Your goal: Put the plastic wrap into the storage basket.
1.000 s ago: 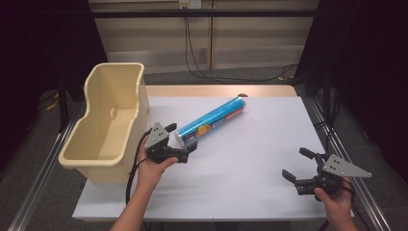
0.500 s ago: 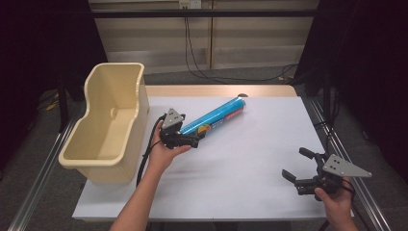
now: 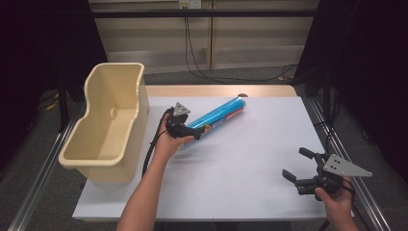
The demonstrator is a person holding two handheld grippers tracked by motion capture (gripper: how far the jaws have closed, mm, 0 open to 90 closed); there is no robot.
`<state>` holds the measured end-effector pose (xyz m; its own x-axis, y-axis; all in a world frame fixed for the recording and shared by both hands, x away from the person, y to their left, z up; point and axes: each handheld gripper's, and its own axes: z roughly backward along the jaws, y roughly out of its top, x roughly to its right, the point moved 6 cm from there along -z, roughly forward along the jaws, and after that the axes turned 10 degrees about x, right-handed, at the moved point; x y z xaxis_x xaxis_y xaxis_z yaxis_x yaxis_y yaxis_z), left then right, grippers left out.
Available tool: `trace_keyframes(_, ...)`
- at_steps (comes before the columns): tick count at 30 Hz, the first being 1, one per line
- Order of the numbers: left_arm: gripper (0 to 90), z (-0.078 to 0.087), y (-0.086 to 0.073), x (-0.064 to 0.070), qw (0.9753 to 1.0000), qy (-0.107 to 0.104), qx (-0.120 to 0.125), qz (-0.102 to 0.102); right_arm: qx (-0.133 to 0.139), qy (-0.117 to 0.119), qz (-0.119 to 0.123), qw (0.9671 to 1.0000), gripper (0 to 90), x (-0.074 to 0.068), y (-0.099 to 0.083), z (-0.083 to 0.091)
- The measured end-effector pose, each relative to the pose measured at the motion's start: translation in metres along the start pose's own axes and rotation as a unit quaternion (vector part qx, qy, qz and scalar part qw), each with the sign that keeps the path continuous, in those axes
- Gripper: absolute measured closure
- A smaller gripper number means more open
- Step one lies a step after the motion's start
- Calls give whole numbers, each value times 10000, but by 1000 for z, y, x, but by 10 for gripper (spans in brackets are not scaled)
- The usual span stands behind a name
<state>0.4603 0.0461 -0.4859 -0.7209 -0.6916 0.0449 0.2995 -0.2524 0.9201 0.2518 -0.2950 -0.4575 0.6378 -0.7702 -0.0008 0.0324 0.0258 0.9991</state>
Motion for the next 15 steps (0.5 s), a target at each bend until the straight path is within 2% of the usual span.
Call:
trace_keyframes(2, 18, -6, -7, -4, 9998, 29, -175, 47, 7, 4, -12, 10000, 17, 0, 0, 0)
trace_keyframes(3, 18, -6, -7, -4, 9998, 29, -175, 47, 7, 4, -12, 10000, 17, 0, 0, 0)
trace_keyframes(5, 21, -9, -12, -6, 9994, 43, -351, 0, 0, 15, 0, 10000, 17, 0, 0, 0)
trace_keyframes(8, 25, -13, -18, -8, 9989, 114, -447, 13, 1, 19, -4, 10000, 17, 0, 0, 0)
trace_keyframes(9, 65, -14, -20, -9, 9986, 111, -518, -24, -3, 18, 1, 10000, 17, 0, 0, 0)
trace_keyframes(12, 97, -14, -22, -8, 9980, 36, -632, -64, -3, 16, -5, 10000, 17, 0, 0, 0)
trace_keyframes(13, 183, -14, -22, -6, 9979, -22, -649, -21, -3, 22, -5, 10000, 17, 0, 0, 1)
trace_keyframes(14, 195, -13, -23, -5, 9975, -57, -703, -85, -6, 18, -4, 10000, 17, 0, 0, 0)
trace_keyframes(15, 218, -10, -23, -2, 9961, -149, -833, -232, -6, 24, -7, 10000, 17, 0, 0, 0)
